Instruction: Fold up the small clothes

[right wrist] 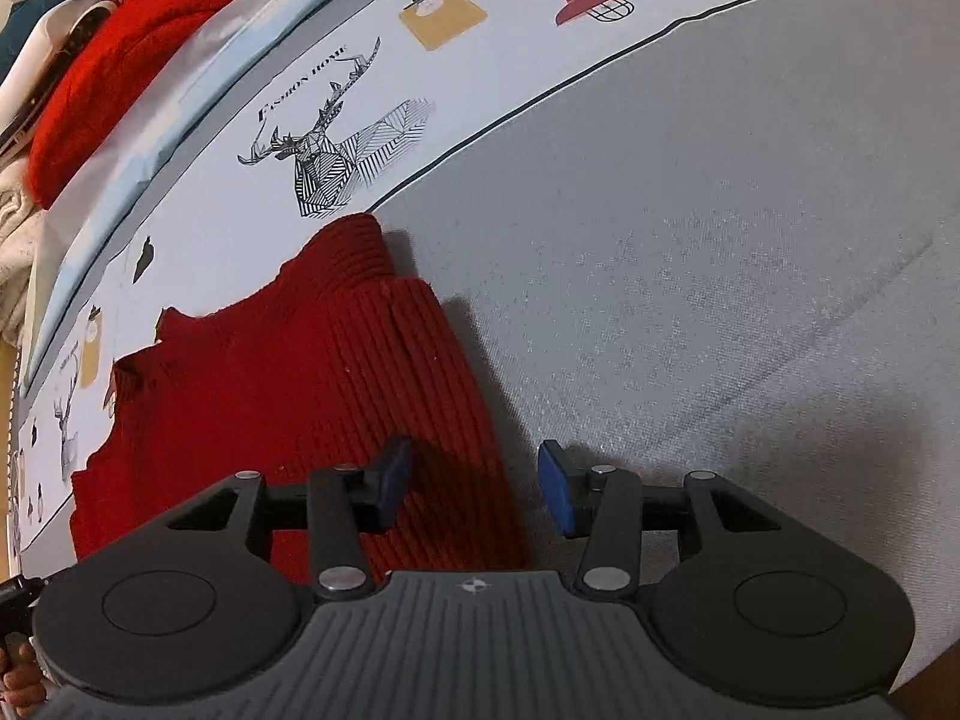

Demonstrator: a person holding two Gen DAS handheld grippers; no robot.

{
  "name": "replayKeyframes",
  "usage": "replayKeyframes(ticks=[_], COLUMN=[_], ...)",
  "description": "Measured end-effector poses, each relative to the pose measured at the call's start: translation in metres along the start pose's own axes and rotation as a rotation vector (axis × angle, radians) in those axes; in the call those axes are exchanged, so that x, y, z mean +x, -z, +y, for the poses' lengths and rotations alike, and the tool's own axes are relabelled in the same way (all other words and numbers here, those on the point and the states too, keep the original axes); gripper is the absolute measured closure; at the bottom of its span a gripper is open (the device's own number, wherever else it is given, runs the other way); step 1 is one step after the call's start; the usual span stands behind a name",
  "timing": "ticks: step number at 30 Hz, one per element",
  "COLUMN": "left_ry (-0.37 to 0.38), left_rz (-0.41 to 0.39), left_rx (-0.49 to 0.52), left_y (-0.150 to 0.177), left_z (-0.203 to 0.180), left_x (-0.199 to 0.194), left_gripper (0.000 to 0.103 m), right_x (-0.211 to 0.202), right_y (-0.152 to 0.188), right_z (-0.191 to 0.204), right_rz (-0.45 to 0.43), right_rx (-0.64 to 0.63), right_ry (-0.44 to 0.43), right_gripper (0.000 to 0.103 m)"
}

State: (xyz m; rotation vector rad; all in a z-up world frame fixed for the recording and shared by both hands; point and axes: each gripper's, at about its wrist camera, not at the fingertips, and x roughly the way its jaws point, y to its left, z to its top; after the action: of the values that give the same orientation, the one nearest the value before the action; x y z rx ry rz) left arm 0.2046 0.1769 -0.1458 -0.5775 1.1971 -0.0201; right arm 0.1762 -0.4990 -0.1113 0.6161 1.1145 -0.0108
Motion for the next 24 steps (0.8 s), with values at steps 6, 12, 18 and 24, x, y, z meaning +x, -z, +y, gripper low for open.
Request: replayKeyframes(ticks=[6, 12, 18, 24], left_ry=[-0.013, -0.018, -0.045, -0.069], left_rz=[0.007, 0.010, -0.012, -0.079], left_rx=[0.036, 0.060, 0.097, 0.182], left_y=[0.004, 0.003, 0.005, 0.010], left_z=[-0.013, -0.013, -0.013, -0.025], left_x=[0.004, 0.004, -0.002, -0.016], left_gripper=[0.045, 0.053, 0.087, 0.089], right_x=[-0.014, 0.000, -0.007, -0.027], right_y=[-0.007, 0.002, 0.007, 0.012], right_z=[-0.013, 0.004, 0.012, 0.024], right_rz=[-0.056, 0.025, -0.010, -0.094], right_rx=[0.110, 0.007, -0.007, -0.116], right_ry=[-0.079, -0.064, -0.070, -0.042], right_gripper=[0.054, 0.039, 0.061, 0.093])
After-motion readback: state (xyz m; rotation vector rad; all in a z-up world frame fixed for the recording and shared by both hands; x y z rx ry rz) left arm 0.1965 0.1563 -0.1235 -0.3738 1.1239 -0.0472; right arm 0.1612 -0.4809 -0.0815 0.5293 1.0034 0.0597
